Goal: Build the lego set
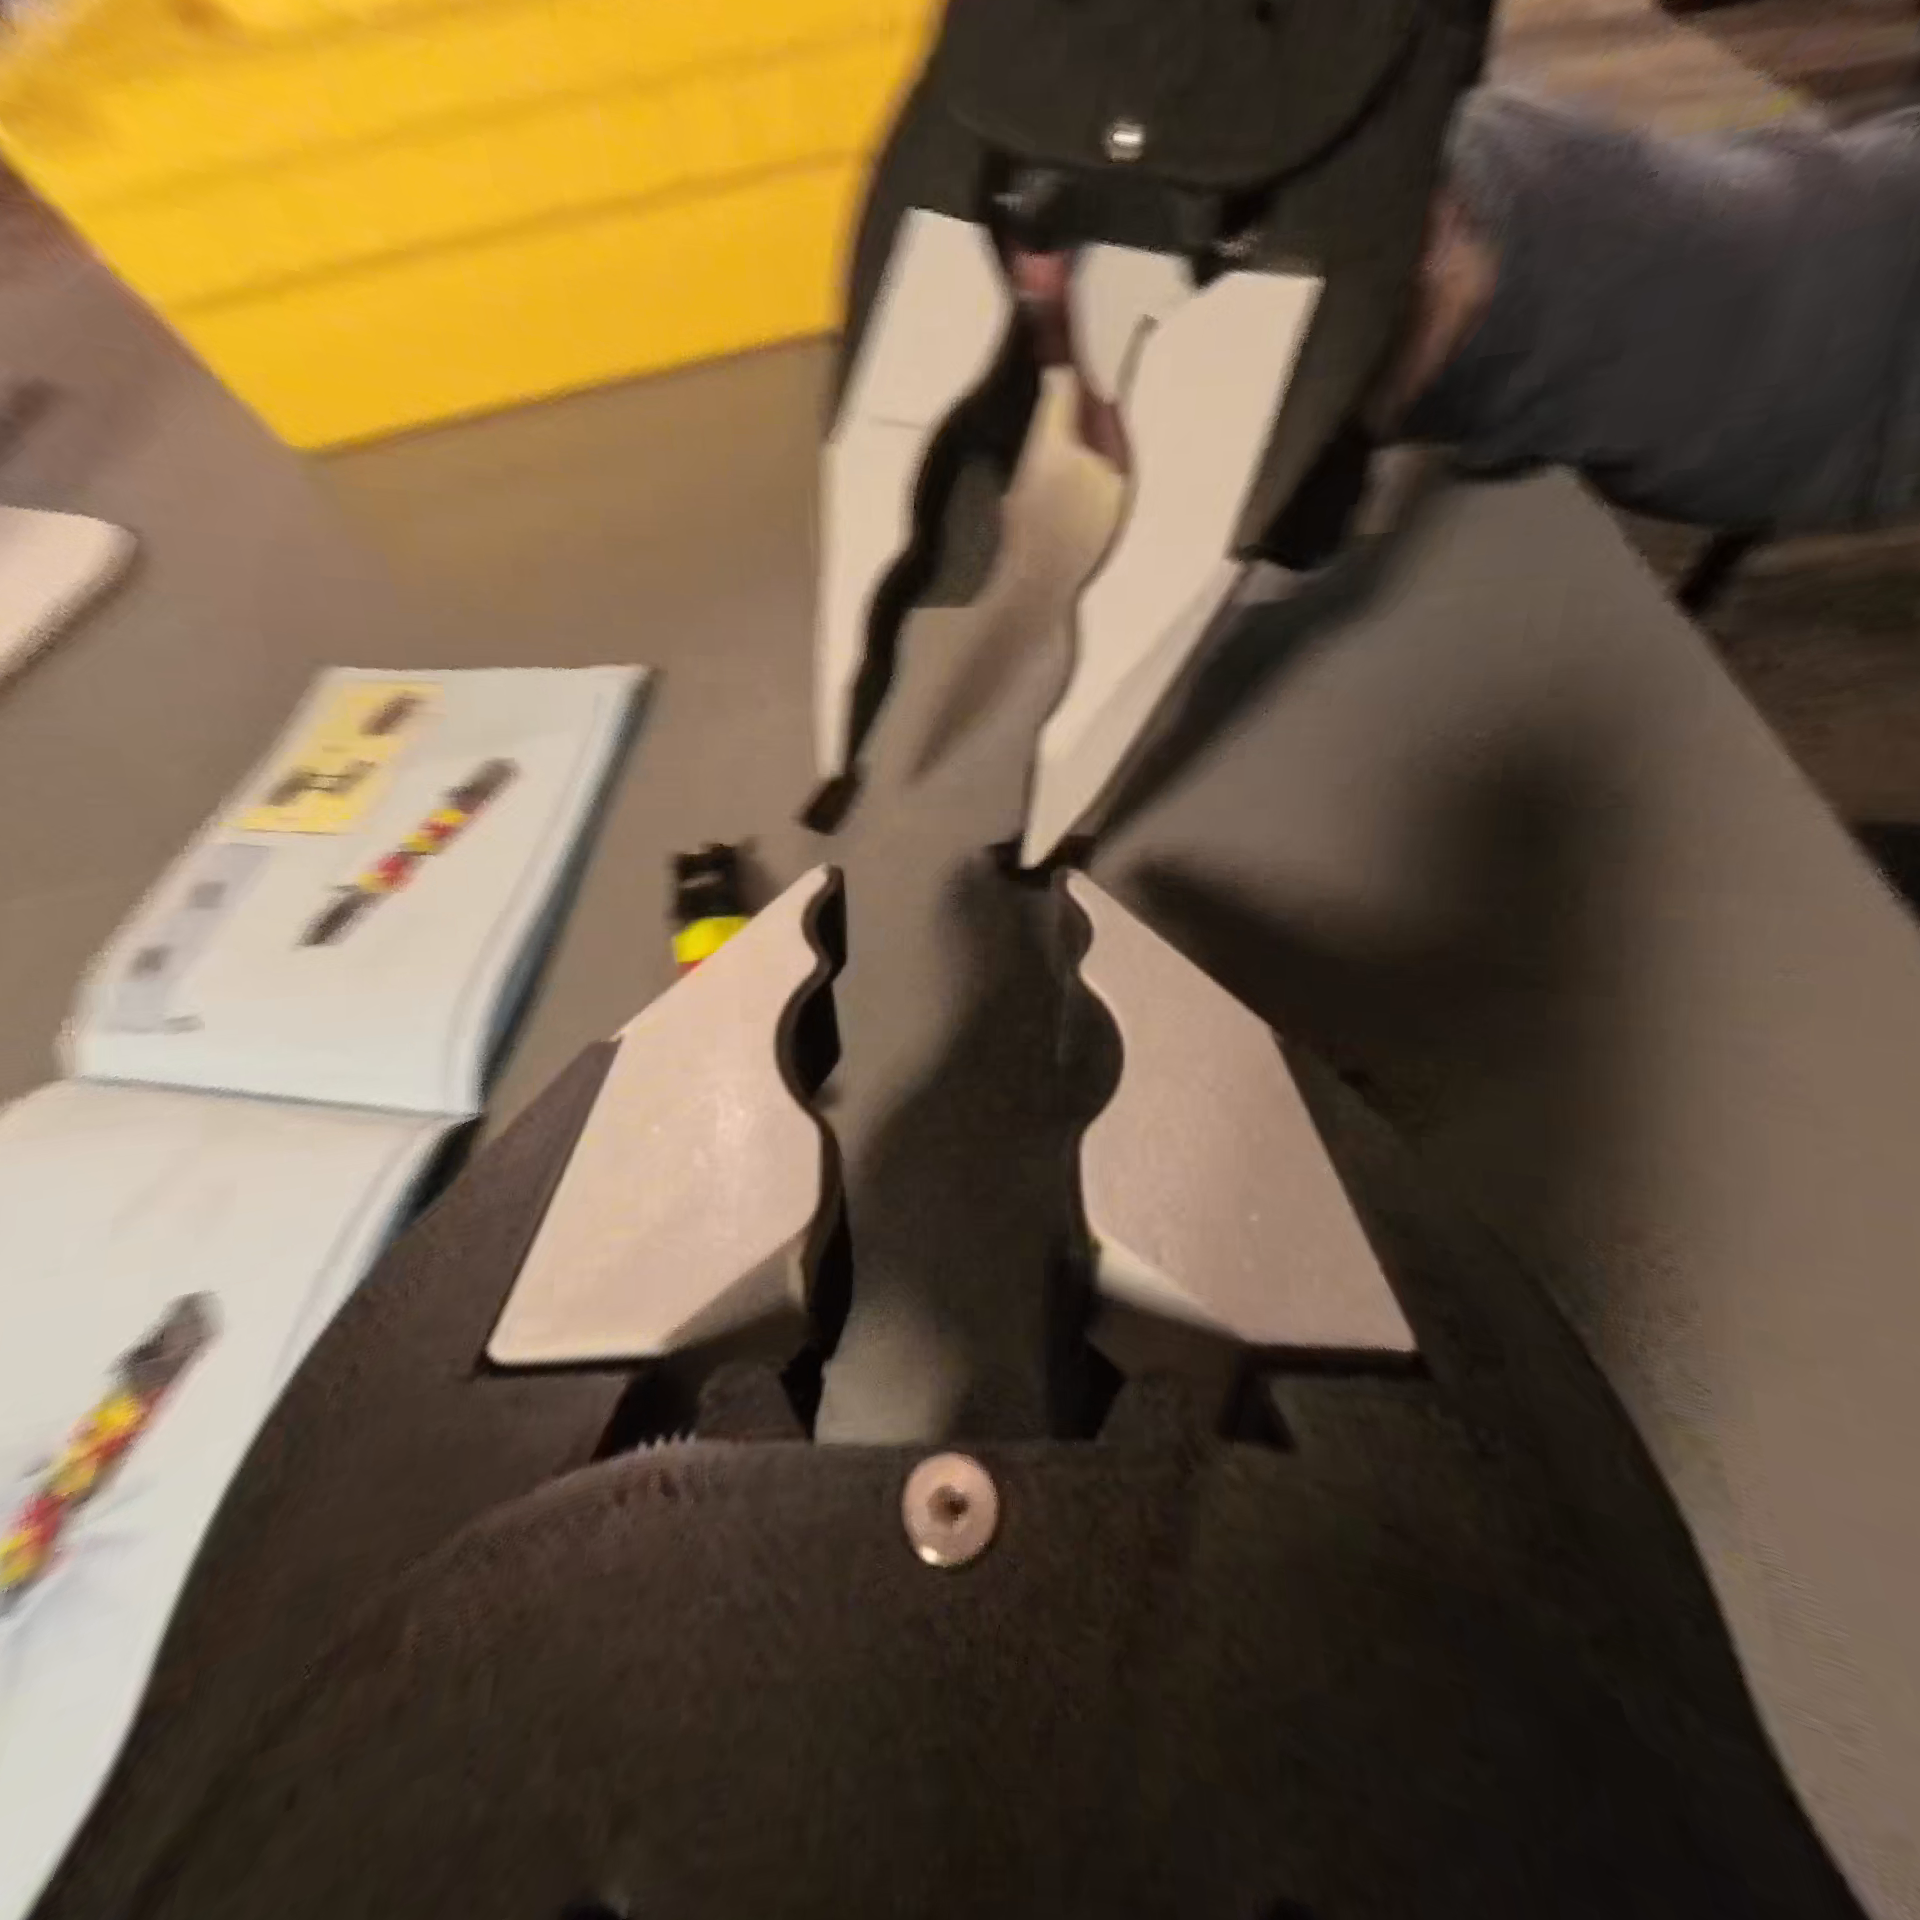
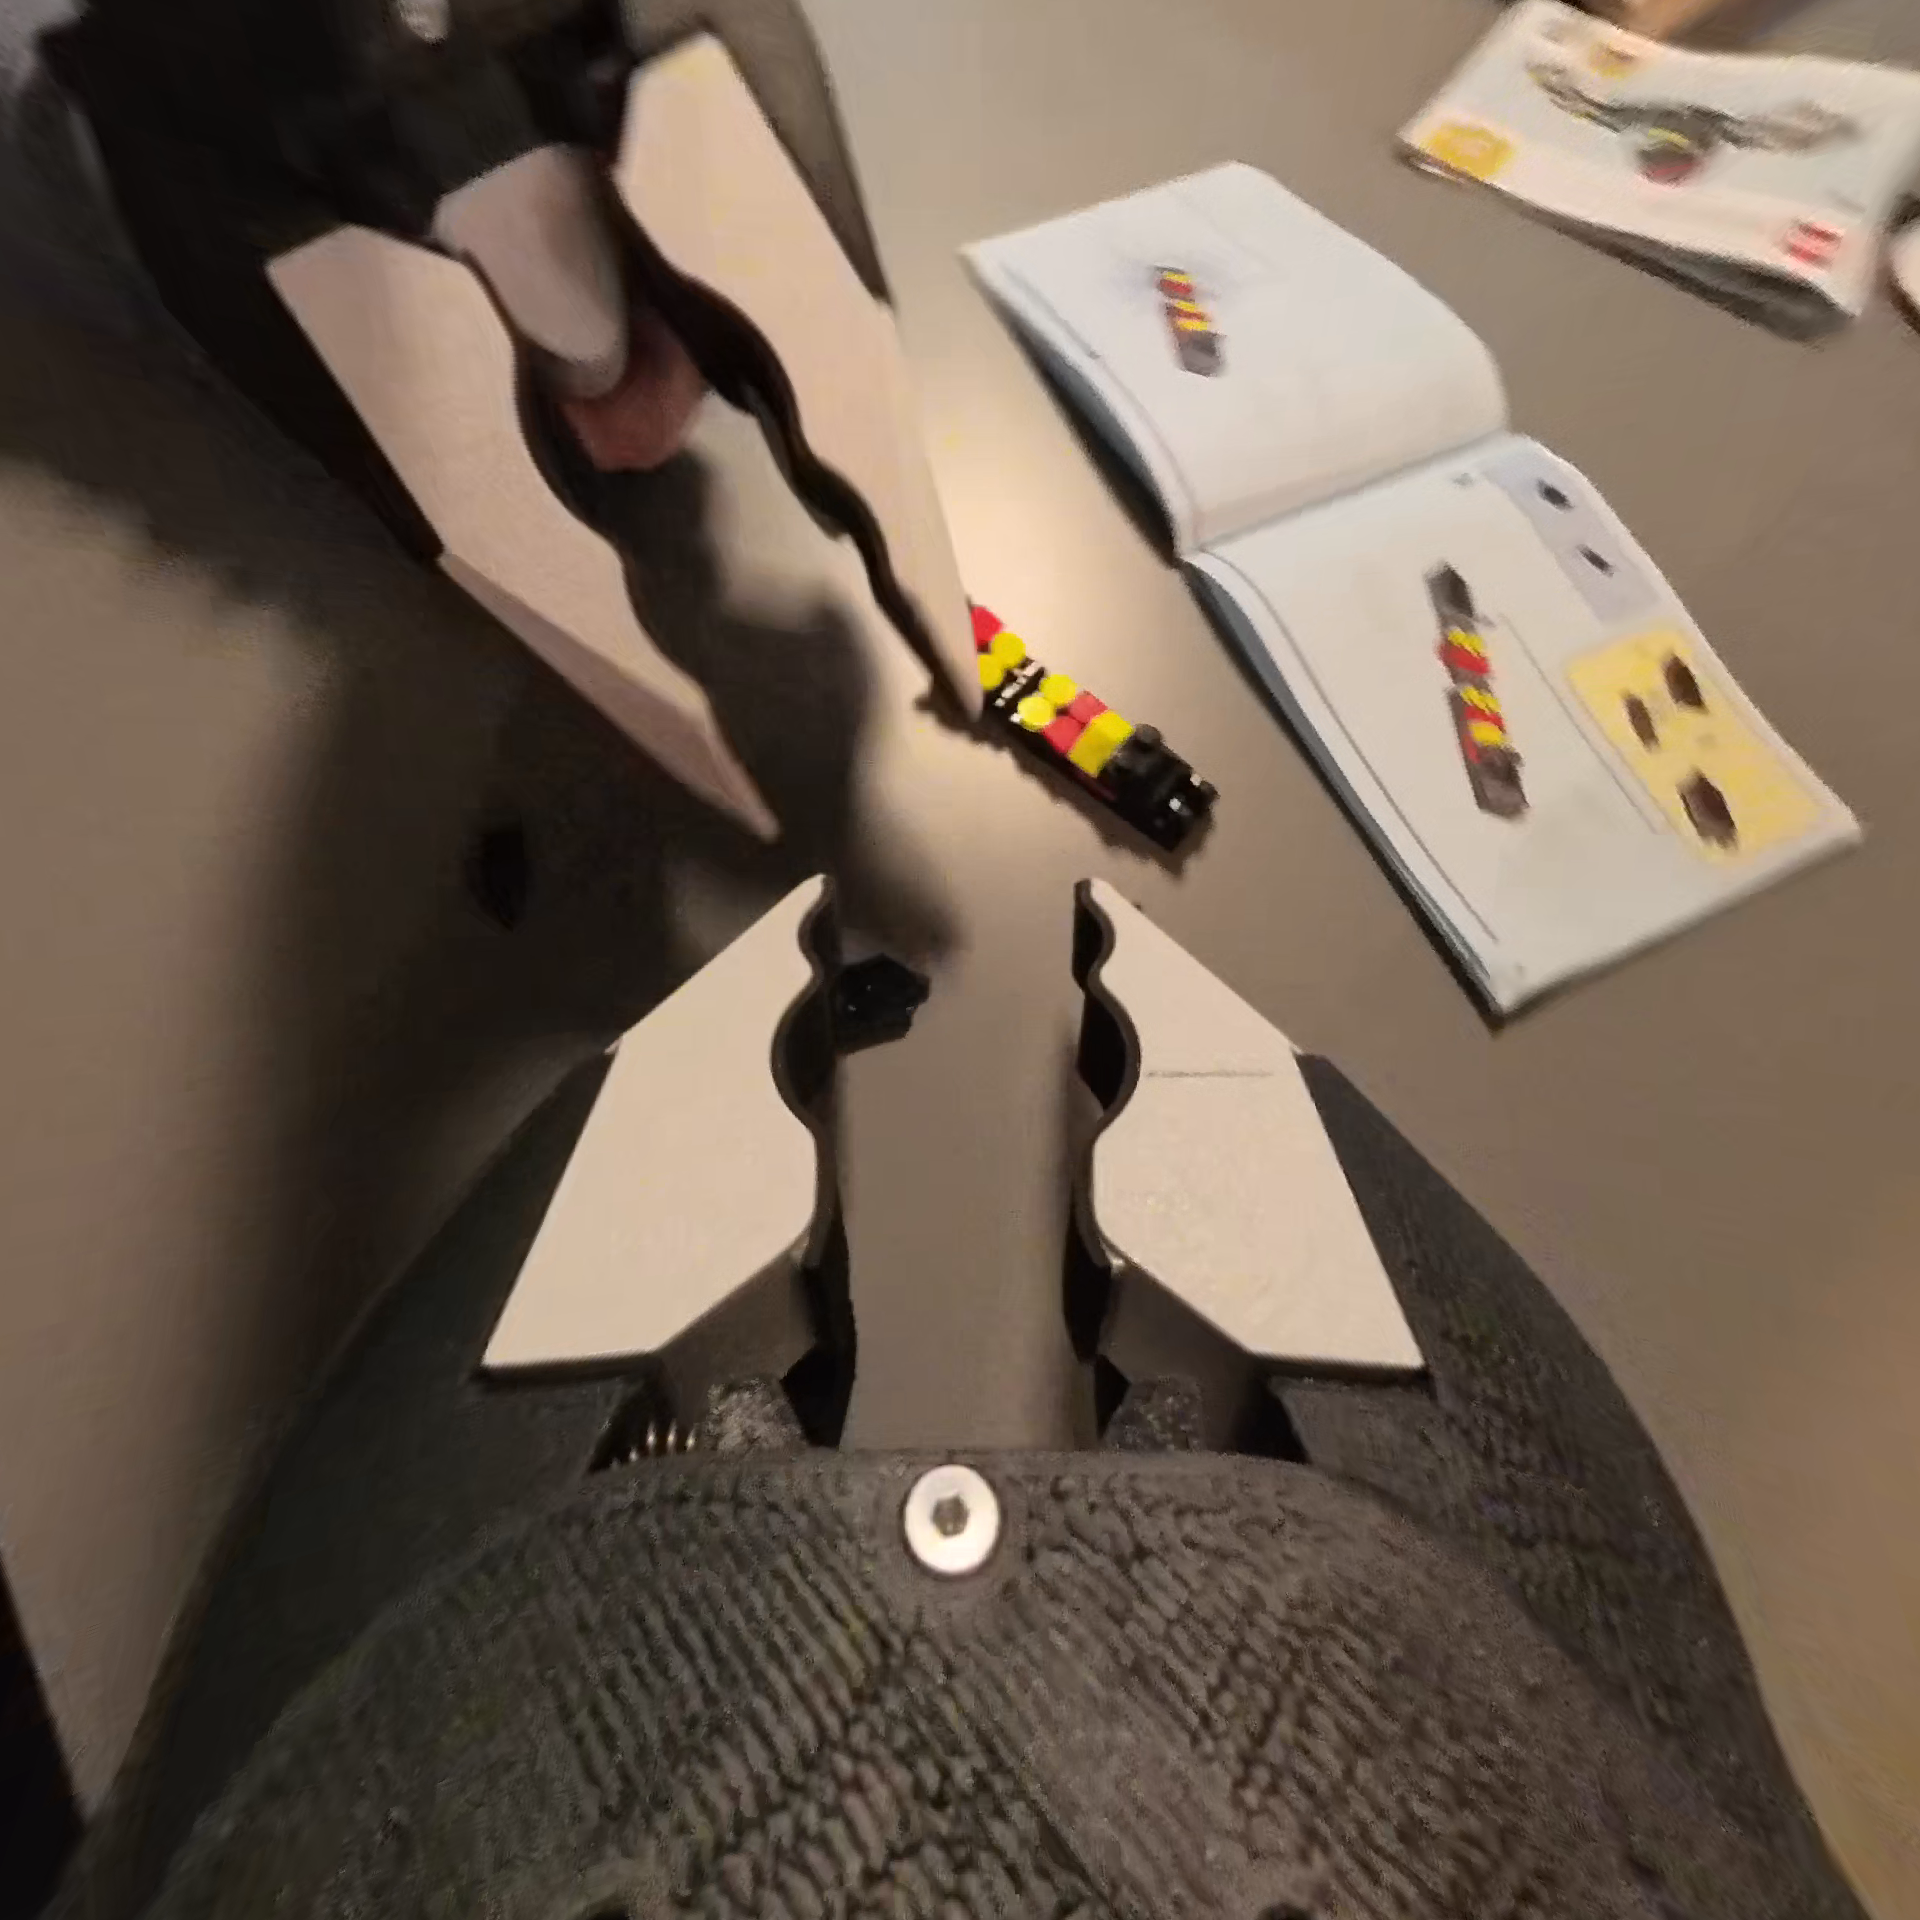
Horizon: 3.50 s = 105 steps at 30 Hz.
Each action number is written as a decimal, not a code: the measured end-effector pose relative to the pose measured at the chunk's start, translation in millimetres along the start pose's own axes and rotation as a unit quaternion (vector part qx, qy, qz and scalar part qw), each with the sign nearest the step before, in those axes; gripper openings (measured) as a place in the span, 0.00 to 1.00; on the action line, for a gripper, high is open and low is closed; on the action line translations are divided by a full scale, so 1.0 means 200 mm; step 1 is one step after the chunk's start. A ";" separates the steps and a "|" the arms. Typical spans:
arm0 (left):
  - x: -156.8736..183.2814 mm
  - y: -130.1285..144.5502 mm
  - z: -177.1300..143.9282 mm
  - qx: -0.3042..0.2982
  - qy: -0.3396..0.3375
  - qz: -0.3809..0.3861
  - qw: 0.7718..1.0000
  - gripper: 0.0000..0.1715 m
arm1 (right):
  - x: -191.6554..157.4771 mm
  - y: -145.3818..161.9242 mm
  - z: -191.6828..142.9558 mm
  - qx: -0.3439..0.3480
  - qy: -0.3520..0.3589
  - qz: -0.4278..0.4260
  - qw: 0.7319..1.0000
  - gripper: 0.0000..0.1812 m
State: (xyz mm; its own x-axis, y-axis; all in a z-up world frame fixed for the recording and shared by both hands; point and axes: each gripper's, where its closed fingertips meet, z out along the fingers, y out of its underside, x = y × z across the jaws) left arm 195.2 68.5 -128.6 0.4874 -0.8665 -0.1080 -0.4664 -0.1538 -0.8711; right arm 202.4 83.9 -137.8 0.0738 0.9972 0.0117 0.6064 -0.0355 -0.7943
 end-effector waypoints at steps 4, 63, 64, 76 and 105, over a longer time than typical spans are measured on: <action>-0.18 -0.04 -0.09 0.050 -0.120 0.075 0.989 0.20 | -0.07 0.09 -0.03 0.001 0.077 0.103 0.992 0.20; -0.23 -0.10 -0.19 0.137 -0.096 -0.005 0.986 0.20 | 0.19 0.12 0.02 -0.015 -0.054 -0.025 0.998 0.02; -0.23 -0.10 -0.19 0.137 -0.096 -0.003 0.986 0.20 | 0.19 0.12 0.02 -0.015 -0.054 -0.027 0.998 0.00; 0.01 -0.01 -0.13 0.062 0.087 0.029 0.994 0.23 | -0.14 0.02 0.06 0.014 -0.159 -0.052 0.986 0.00; 0.10 0.16 -0.04 -0.068 0.127 0.066 0.987 0.23 | -0.20 0.03 0.10 -0.006 -0.160 -0.066 0.985 0.03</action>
State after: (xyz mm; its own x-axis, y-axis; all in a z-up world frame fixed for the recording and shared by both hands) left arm 183.8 42.3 -155.3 0.2230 -0.9717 -0.0783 -0.6169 -0.0785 -0.7831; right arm 187.5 46.0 -155.4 -0.2582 0.9628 -0.0793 0.6031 0.0966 -0.7918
